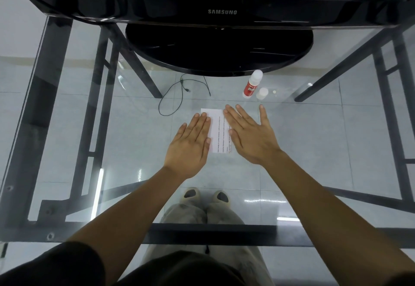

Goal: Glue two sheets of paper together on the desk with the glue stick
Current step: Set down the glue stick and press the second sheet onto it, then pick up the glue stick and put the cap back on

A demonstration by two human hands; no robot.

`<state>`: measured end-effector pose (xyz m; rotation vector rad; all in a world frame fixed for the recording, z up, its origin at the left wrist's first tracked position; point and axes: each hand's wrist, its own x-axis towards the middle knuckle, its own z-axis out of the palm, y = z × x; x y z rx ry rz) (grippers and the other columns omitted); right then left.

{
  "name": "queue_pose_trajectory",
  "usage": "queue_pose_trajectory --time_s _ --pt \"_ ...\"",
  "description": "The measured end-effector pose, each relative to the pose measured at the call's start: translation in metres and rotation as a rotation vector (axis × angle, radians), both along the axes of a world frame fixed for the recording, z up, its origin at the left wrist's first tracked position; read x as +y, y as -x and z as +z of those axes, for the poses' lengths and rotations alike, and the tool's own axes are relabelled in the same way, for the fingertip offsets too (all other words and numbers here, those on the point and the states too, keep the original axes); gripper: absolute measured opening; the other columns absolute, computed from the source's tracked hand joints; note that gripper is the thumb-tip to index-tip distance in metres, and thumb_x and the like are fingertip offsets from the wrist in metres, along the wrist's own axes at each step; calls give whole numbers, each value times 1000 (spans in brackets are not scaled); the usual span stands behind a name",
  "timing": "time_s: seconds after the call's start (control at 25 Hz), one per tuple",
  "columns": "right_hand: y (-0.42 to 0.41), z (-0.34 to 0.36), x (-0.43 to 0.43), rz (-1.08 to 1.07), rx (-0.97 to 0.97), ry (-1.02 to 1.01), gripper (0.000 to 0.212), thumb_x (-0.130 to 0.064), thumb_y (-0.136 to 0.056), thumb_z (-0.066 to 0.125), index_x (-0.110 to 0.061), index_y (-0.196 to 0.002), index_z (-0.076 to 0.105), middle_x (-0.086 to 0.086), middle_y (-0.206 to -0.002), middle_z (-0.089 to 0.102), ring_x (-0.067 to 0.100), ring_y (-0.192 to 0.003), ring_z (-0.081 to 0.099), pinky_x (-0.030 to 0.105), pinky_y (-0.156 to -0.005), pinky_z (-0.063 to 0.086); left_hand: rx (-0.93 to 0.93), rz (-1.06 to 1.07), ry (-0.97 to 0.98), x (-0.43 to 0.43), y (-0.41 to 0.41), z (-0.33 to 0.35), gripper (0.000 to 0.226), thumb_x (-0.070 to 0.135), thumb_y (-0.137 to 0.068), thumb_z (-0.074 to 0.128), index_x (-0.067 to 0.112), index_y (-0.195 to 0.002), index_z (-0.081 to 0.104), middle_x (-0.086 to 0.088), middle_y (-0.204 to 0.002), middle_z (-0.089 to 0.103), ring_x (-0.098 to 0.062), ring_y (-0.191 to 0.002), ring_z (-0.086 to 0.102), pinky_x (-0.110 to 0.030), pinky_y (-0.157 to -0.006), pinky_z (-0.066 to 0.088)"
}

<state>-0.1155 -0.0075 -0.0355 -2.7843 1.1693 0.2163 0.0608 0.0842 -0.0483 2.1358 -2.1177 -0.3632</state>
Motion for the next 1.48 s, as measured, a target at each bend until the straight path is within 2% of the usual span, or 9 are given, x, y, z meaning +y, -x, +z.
queue_pose_trajectory --time_s 0.36,0.48,0.6,0.76,0.88,1.04,1.16,1.28,1.48 --pt "-4 0 33 -197 73 -2 60 -47 -95 9 -19 -146 -5 -2 -157 -2 17 -144 -7 46 -99 -34 -31 6 -57 0 1 -3 57 40 -97 5 13 -146 -5 -4 -156 1 -12 -140 -10 -33 -112 -4" --pt "-10 0 39 -254 83 -11 62 -47 -95 9 -18 -146 -9 0 -157 -6 19 -144 -8 47 -100 -32 -22 9 -97 -2 1 -3 56 39 -97 8 14 -143 -13 -4 -157 -5 -12 -138 -18 -31 -111 -9" --pt "-11 -1 39 -270 75 -52 62 -47 -96 10 -18 -145 -13 0 -157 -10 19 -143 -12 46 -104 -24 32 11 -148 -3 1 1 57 36 -99 14 12 -145 -9 -5 -157 -7 -15 -140 -15 -32 -112 -6" --pt "1 5 38 -334 -39 -111 60 -47 -93 -1 -19 -144 -15 -1 -156 -12 16 -142 -15 41 -109 -19 440 58 -159 -9 -5 18 54 33 -100 20 17 -146 -2 5 -156 -4 -15 -143 2 -40 -117 9" --pt "14 7 40 -472 -85 -124 62 -48 -90 -2 -19 -145 -11 0 -156 -11 17 -142 -14 39 -110 -15 683 145 -164 -14 -11 34 53 33 -99 25 21 -147 4 16 -151 -4 -10 -143 5 -35 -116 20" --pt "26 4 43 -570 -50 -147 60 -46 -95 4 -17 -146 -8 3 -157 -10 19 -142 -13 38 -111 -12 642 176 -43 -39 -7 48 50 28 -100 32 16 -146 17 3 -156 12 -12 -142 12 -13 -107 16" --pt "26 -1 44 -579 -44 -144 59 -44 -96 10 -17 -146 -8 2 -157 -10 16 -138 -20 37 -110 -13 613 189 24 -79 5 55 57 28 -94 49 14 -144 26 -8 -149 35 -21 -136 32 -23 -106 27" --pt "25 -2 44 -587 -47 -137 61 -47 -93 2 -18 -146 -7 1 -157 -9 17 -140 -17 37 -110 -14 661 127 -13 -111 21 55 69 35 -83 65 14 -141 34 -8 -141 46 -19 -127 43 -22 -97 30" --pt "26 -3 44 -582 -19 -145 65 -49 -88 -5 -19 -146 -10 1 -157 -10 19 -142 -14 38 -111 -12 669 96 74 -133 40 46 49 31 -80 70 12 -122 53 -6 -120 62 -18 -111 55 -21 -87 37"
